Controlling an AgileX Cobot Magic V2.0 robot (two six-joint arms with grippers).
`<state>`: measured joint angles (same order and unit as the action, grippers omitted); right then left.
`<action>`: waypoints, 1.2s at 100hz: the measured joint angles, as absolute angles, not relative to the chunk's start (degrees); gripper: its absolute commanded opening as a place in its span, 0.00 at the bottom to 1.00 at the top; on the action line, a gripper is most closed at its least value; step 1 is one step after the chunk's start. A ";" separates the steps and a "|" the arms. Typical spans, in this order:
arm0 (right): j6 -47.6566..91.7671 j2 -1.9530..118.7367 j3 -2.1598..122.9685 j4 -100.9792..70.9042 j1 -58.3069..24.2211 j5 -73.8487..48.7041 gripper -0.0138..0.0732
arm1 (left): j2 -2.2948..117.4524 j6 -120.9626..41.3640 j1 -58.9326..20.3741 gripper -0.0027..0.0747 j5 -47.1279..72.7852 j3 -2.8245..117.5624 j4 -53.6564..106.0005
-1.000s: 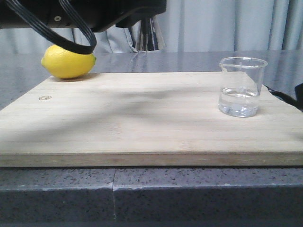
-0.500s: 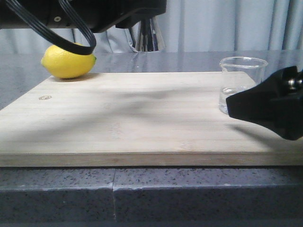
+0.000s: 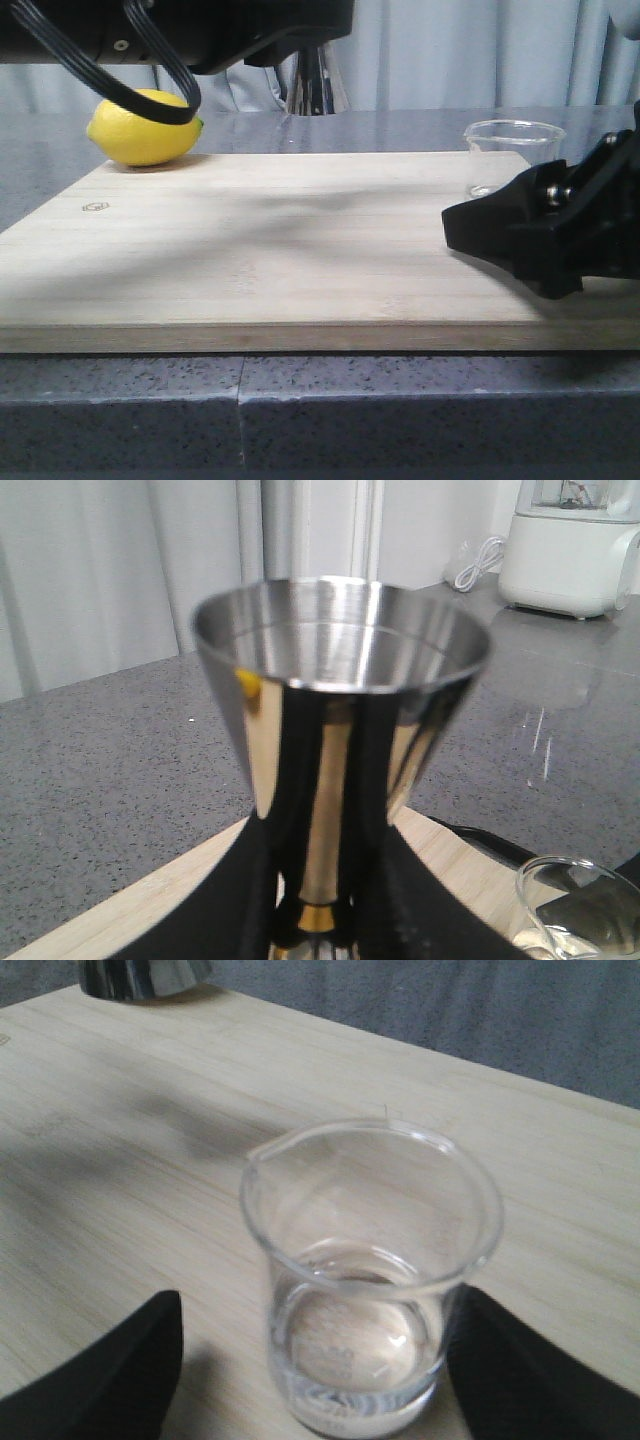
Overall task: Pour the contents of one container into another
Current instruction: 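Reach the right gripper to the clear glass beaker and grasp it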
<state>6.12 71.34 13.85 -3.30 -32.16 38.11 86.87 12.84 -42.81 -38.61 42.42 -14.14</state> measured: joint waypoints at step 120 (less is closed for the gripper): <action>7.77 79.21 13.96 -4.09 -32.16 51.68 0.34 | 86.87 12.84 -42.81 0.01 -37.23 42.42 -14.47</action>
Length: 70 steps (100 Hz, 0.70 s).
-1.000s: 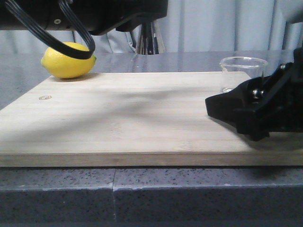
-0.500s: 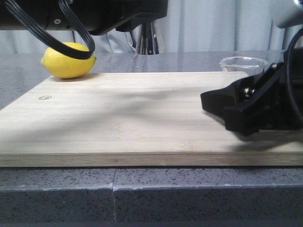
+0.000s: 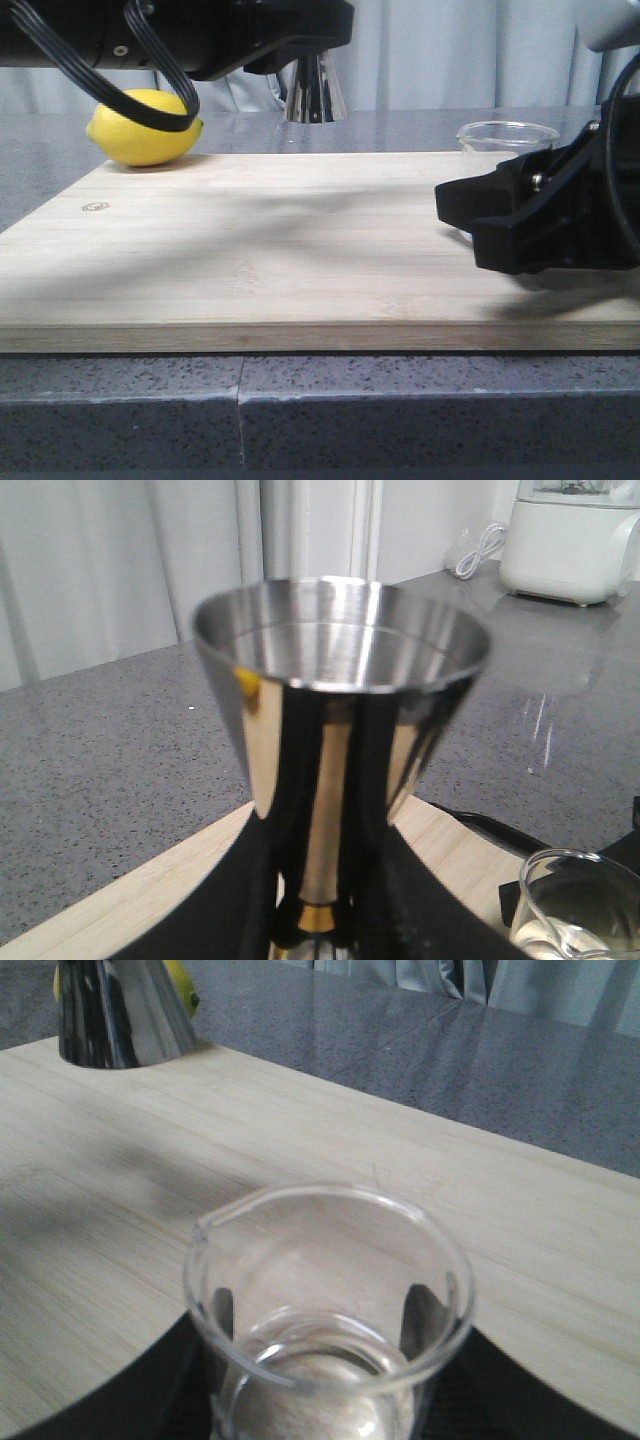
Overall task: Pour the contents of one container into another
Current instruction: 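Reach the right gripper to the clear glass beaker and grasp it, then lift the beaker with the right gripper and bring it above the jigger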
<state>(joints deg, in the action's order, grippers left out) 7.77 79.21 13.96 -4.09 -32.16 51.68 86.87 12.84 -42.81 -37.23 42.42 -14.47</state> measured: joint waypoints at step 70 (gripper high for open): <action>11.30 76.25 14.71 -6.72 -32.16 54.60 0.34 | 86.87 12.84 -42.81 0.01 -37.24 42.42 -15.29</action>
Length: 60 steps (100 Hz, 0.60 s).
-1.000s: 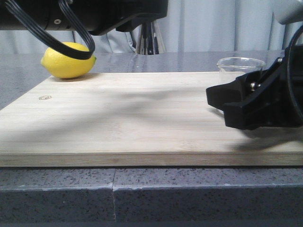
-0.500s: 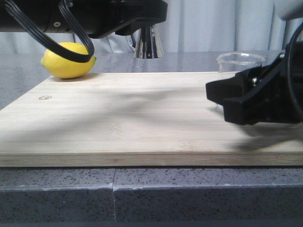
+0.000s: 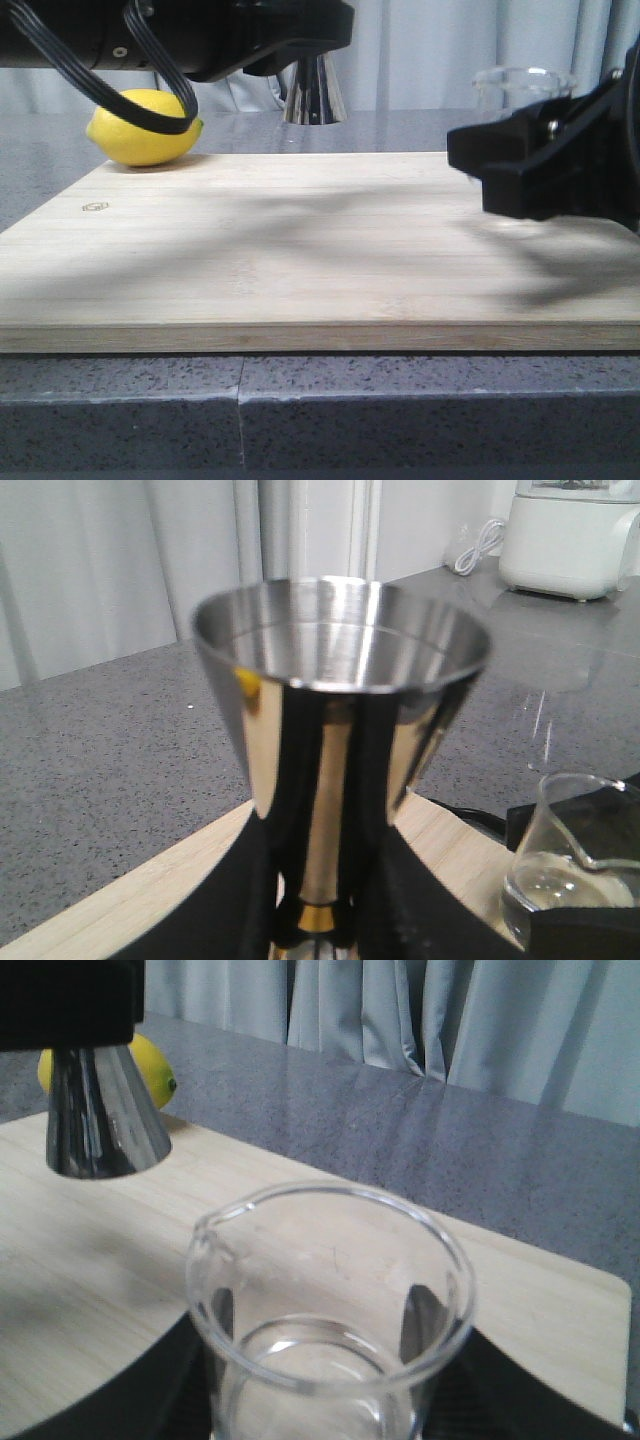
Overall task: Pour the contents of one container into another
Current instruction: 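Lift the beaker with the right gripper and bring it above the jigger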
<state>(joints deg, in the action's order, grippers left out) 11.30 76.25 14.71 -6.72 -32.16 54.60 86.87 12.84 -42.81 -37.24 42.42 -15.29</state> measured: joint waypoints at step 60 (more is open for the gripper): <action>19.43 70.41 32.92 -7.14 -29.77 29.31 0.34 | 86.87 12.84 -42.81 0.01 -35.89 42.42 -16.31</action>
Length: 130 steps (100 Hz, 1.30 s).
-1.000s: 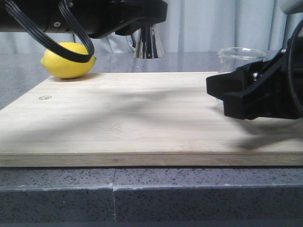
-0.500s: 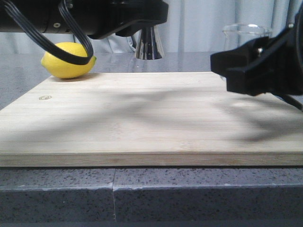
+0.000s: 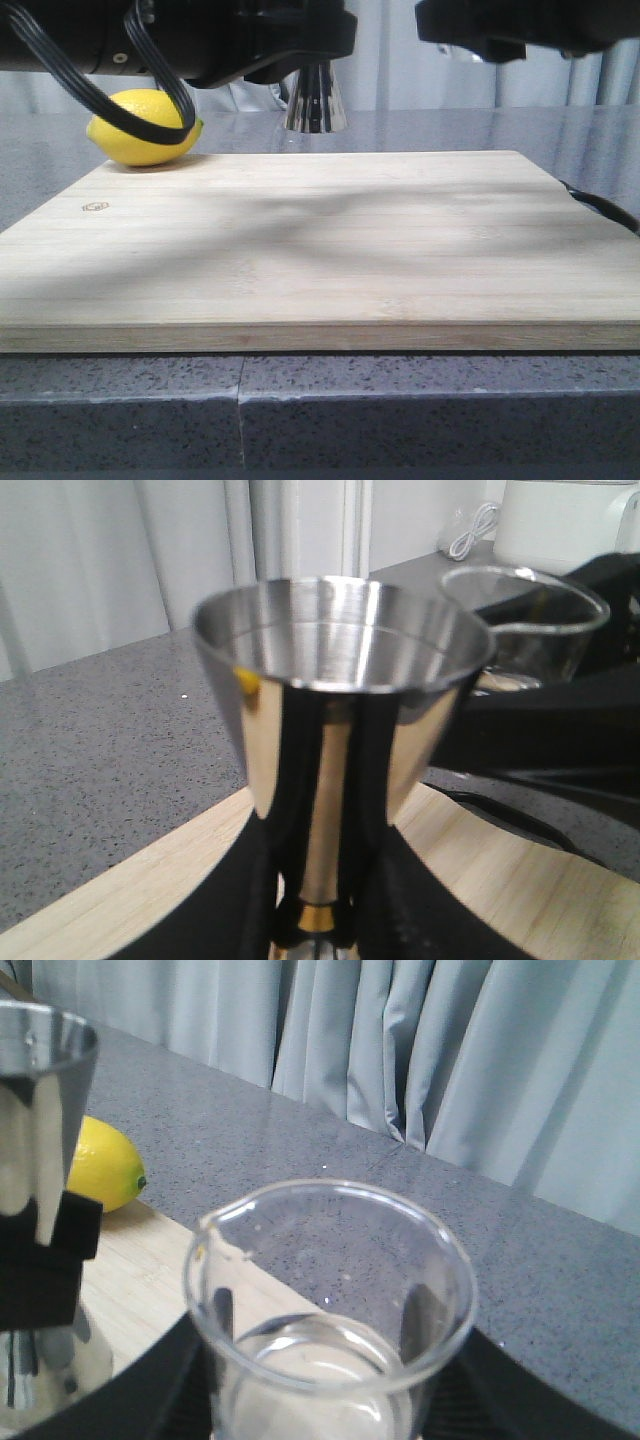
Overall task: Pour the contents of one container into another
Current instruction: 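Lift the beaker with the right gripper and bring it above the jigger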
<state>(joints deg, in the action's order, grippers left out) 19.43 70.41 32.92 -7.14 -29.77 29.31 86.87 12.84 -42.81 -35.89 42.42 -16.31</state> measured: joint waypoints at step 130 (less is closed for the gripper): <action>26.79 70.41 56.15 13.26 -29.77 0.81 0.34 | 86.87 16.37 -42.81 0.01 -34.14 42.42 -22.15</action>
<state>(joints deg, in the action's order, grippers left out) 26.79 70.41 56.15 13.26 -29.77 0.81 86.87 16.37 -42.81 -34.14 42.42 -22.15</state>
